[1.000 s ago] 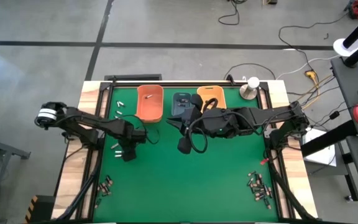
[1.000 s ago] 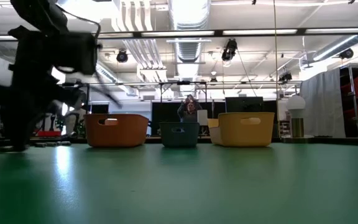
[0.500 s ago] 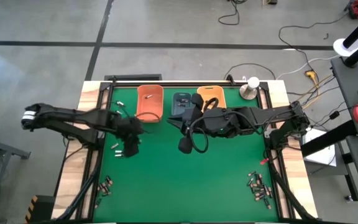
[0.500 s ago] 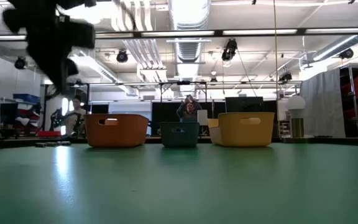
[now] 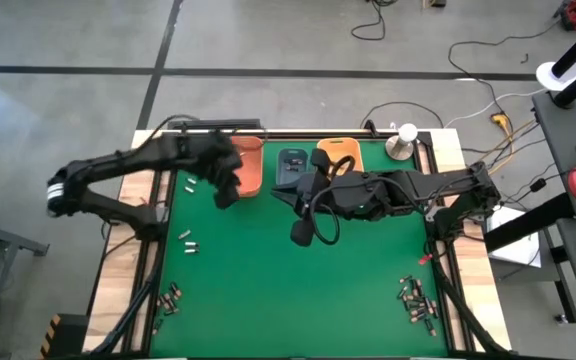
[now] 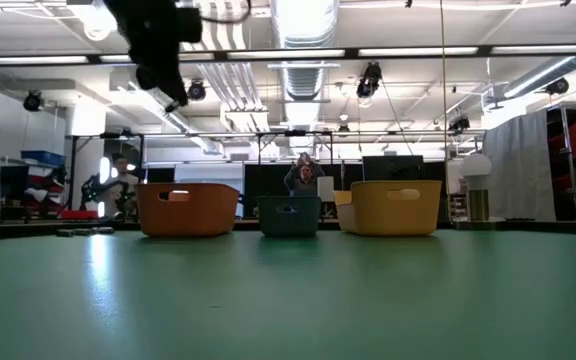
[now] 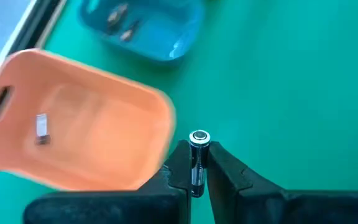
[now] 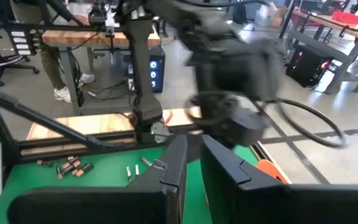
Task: Sort batteries
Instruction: Put the silver battery into the orange bin
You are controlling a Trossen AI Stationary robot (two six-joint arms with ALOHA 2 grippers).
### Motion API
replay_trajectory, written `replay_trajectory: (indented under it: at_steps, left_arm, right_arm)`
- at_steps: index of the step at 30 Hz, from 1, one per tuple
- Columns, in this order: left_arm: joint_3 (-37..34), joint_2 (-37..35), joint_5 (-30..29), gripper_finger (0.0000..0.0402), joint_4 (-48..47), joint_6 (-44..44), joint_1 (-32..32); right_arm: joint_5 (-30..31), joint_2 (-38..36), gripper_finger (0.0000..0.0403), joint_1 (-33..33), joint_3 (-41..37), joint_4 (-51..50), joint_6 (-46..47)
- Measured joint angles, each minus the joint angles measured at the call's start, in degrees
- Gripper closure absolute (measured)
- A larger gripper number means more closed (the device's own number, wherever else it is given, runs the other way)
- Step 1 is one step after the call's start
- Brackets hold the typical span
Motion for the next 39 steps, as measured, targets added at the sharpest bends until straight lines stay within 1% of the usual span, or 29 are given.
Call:
replay_trajectory:
  at_steps: [6, 11, 14, 21, 26, 32, 39]
  left_arm:
    - [4.1, 9.6, -0.1, 0.0391, -2.5, 11.5, 8.1]
    - [5.0, 16.3, -0.2, 0.0391, -1.3, 15.1, 12.9]
    - [5.3, 19.9, -0.2, 0.0391, -0.7, 16.9, 14.4]
    - [5.3, 26.8, -0.1, 0.0391, 1.1, 17.4, 15.1]
    - [5.2, 30.6, -0.1, 0.0391, 5.1, 17.2, 15.4]
    - [5.3, 34.8, -1.6, 0.0391, 6.2, 16.4, 15.9]
    - [5.3, 37.9, -2.4, 0.0391, 6.7, 13.2, 16.1]
  right_arm:
    - [0.2, -2.3, 0.0364, 1.7, 0.0, -3.6, 0.4]
    - [5.4, -6.1, 0.0364, 3.5, 0.0, -3.7, -2.1]
    - [6.5, -8.1, 0.0364, 3.6, 0.0, -4.0, -4.3]
    - [10.5, -11.2, 0.0364, 3.5, 0.0, -4.0, -10.2]
    - [10.6, -12.3, 0.0364, 3.4, 0.0, -4.0, -12.3]
    - [10.6, -13.2, 0.0364, 3.4, 0.0, -4.7, -12.4]
    - [10.7, -13.6, 0.0364, 3.4, 0.0, -6.4, -11.4]
